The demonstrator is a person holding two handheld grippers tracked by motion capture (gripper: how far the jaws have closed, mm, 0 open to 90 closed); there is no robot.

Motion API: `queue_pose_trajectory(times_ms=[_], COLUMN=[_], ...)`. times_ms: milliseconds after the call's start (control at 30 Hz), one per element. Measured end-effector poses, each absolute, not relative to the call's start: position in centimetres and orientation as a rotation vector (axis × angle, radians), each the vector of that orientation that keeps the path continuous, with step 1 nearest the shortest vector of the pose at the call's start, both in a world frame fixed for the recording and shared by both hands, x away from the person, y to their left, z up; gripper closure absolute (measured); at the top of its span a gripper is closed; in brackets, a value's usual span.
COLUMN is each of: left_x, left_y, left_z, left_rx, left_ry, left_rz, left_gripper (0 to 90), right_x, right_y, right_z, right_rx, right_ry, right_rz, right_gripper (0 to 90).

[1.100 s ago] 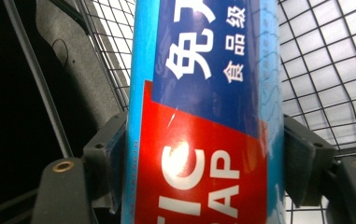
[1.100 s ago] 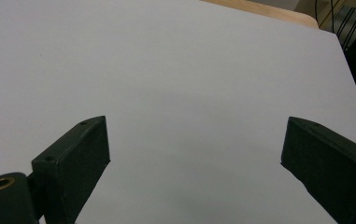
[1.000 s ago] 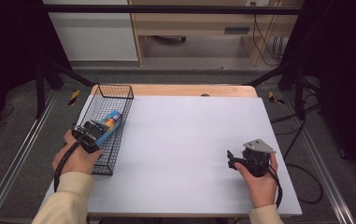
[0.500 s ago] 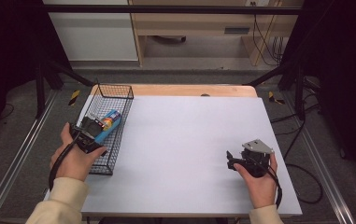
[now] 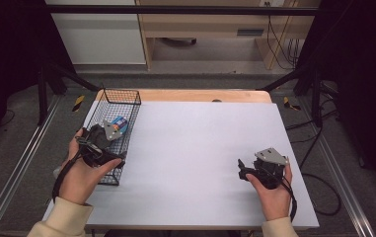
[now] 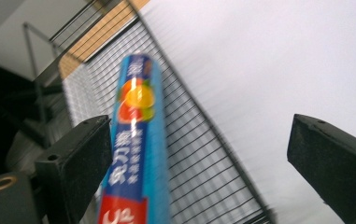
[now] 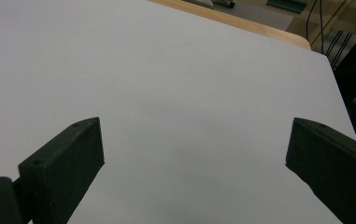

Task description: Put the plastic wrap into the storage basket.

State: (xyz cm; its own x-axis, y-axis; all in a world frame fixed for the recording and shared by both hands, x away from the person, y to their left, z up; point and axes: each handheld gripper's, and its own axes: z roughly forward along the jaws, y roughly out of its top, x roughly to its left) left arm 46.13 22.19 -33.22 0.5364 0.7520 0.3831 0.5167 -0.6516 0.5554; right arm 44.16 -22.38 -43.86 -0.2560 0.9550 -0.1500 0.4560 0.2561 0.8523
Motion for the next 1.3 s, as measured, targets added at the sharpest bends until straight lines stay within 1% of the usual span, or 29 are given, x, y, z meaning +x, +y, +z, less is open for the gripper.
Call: queue_pose_trajectory(times_ms=[67, 167, 467, 967, 1133, 1300], left_x=[46.0, 45.8, 44.9, 45.0, 45.1, 45.1], left_y=[21.9, 21.5, 20.4, 18.3, 17.6, 16.8], left_z=[-33.2, -33.1, -32.7, -32.8, -33.4, -34.3], left_rx=[2.360, 2.328, 2.274, 2.245, 2.204, 2.177], left_ry=[1.016, 0.980, 0.883, 0.809, 0.774, 0.728], left_rz=[0.811, 0.772, 0.745, 0.746, 0.763, 0.726], left_gripper=[7.0, 6.8, 5.6, 4.8, 4.2, 4.4], right_x=[44.2, 44.1, 44.1, 44.1, 44.1, 43.9], right_y=[-22.4, -22.6, -22.5, -22.6, -22.6, -22.7], right_z=[-43.9, -43.9, -43.9, -43.9, -43.9, -43.8], right_rx=[1.288, 1.294, 1.283, 1.288, 1.289, 1.284], right_ry=[1.827, 1.817, 1.821, 1.821, 1.818, 1.820], right_rz=[0.917, 0.916, 0.913, 0.911, 0.910, 0.909], right_gripper=[4.4, 4.4, 4.2, 4.2, 4.2, 4.2])
